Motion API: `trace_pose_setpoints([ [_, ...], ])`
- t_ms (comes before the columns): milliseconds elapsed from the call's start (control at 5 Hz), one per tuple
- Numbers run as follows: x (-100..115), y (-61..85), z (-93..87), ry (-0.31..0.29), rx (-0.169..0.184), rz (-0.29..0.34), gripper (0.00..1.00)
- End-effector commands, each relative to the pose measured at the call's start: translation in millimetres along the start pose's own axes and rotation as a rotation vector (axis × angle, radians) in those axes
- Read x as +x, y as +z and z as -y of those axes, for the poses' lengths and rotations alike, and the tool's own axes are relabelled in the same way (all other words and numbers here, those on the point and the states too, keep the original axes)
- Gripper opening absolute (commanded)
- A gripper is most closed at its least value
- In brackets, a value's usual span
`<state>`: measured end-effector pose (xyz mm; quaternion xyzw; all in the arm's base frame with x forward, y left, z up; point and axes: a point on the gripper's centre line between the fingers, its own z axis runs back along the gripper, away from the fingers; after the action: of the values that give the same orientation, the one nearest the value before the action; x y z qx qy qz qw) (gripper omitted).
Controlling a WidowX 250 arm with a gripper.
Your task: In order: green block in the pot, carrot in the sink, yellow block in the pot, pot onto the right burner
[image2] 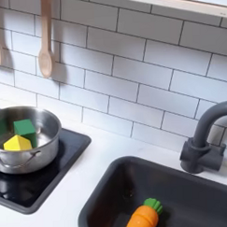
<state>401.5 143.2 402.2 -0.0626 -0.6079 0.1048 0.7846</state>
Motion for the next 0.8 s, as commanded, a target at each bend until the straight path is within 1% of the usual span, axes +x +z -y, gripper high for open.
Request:
trace_pose_setpoints([
  [0, -4, 17.3, 6.9, 0.02, -0.034, 0.012, 0.0],
  [200, -28, 29.4, 14.2, 0.01, -0.064, -0.043, 0.0],
  [400, -44, 39.5, 14.6, 0.019, -0.074, -0.082, 0.0],
  [600, -51, 54.8, 7.2, 0.014, -0.04, -0.126, 0.0],
])
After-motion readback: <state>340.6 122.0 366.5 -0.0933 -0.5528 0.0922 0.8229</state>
